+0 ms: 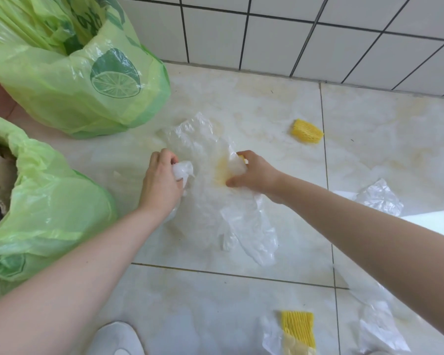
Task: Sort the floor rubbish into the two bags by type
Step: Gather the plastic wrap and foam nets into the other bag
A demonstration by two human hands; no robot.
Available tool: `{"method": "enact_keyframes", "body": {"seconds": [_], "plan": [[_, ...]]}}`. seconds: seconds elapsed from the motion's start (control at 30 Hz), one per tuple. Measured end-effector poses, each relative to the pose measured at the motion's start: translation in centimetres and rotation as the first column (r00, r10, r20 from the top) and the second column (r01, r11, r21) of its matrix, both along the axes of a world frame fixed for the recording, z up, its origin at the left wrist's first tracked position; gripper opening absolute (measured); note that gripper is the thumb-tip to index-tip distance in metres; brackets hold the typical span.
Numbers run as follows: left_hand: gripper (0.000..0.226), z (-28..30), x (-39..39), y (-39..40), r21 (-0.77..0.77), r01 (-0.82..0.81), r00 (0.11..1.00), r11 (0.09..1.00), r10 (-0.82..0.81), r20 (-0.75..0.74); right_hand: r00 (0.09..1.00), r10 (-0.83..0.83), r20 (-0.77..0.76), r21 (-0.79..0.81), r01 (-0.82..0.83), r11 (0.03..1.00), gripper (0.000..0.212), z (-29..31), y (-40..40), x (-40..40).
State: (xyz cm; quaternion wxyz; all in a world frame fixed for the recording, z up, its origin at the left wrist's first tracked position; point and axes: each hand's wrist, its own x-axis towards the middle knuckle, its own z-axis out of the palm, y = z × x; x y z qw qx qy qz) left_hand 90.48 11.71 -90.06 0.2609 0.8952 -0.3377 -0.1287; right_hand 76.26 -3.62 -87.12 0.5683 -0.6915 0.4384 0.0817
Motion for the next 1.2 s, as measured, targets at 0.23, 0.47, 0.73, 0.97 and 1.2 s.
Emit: {"method": "enact_keyframes", "body": {"seconds": [0.23,0.47,0.73,0.97,1.2], "plan": [[0.072,-1.1,-0.8,-0.5,0.197,0.056,0.986,0.979,-0.024,-0.163,0.982,0.021,-0.186,-0.032,-0.028,0.999,0.061,-2.0,0.8,1.8],[0.057,-1.5,0.0,-1.0,0.178,-0.013,0.962,0.984,0.061,-0.268,0.973,-0.093,-0.211,-0.079,0.078,0.994,0.061,-3.1,0.8,2.6],[0.027,-1.1,0.1,-1.0,0.189,0.015,0.954,0.982,0.043,-0.296,0.965,-0.019,-0.261,-0.052,0.005,0.999,0.035,-3.5,0.1,2.9],[0.023,1.9,1.3,0.6,0.230,-0.169,0.918,0.958,0.238,-0.318,0.977,-0.171,-0.129,-0.038,0.167,0.985,0.045,-1.8,-1.2,1.9],[0.045,4.7,1.3,2.2,0.086,-0.307,0.895,0.948,0.318,-0.313,0.960,-0.276,0.054,-0.033,0.278,0.960,0.009,2.3,-1.6,1.4]]}}
